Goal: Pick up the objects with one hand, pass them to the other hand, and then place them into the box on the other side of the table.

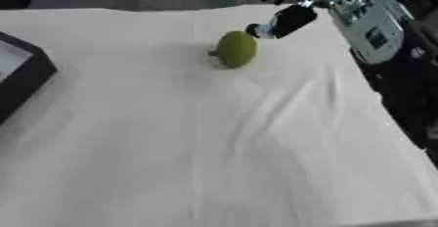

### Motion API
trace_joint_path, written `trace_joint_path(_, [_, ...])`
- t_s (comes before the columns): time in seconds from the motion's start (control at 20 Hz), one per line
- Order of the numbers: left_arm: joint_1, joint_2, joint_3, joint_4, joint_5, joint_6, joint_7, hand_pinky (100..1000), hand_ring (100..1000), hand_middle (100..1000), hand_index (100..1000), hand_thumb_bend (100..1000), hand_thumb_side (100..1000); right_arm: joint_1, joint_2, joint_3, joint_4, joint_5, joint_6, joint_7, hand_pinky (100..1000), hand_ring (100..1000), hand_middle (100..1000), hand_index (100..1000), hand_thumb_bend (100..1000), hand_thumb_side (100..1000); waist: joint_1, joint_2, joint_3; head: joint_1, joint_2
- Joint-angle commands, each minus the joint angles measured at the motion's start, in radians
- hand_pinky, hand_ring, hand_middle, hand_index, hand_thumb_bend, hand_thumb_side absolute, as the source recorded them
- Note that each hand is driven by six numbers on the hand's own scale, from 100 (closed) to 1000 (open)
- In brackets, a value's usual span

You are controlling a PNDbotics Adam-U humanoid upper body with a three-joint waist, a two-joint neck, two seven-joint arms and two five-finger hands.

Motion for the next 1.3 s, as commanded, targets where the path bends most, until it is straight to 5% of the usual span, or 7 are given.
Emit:
trace_joint_path(0.05, [-0.016, 0.011, 0.006, -0.019, -0.004, -0.001, 0.001, 704, 828, 723, 785, 475, 471, -0.013, -0.044, -0.023, 0.01, 0.013, -0.009, 0.007, 864, 896, 870, 858, 463, 275, -0.017, -0.008, 0.004, -0.005, -0.013])
trace_joint_path(0.9, [-0.06, -0.013, -0.014, -0.02, -0.01, -0.004, -0.023, 705, 829, 723, 785, 469, 474, -0.014, -0.035, -0.034, 0.115, 0.088, -0.077, 0.057, 870, 906, 881, 875, 507, 250, -0.012, -0.001, 0.053, -0.012, -0.017])
trace_joint_path(1.3, [-0.062, -0.022, -0.016, -0.022, -0.007, -0.005, -0.018, 703, 827, 717, 778, 465, 475, -0.014, 0.001, -0.067, 0.204, 0.16, -0.077, -0.004, 864, 901, 871, 872, 502, 262, -0.011, 0.006, 0.064, -0.041, -0.033])
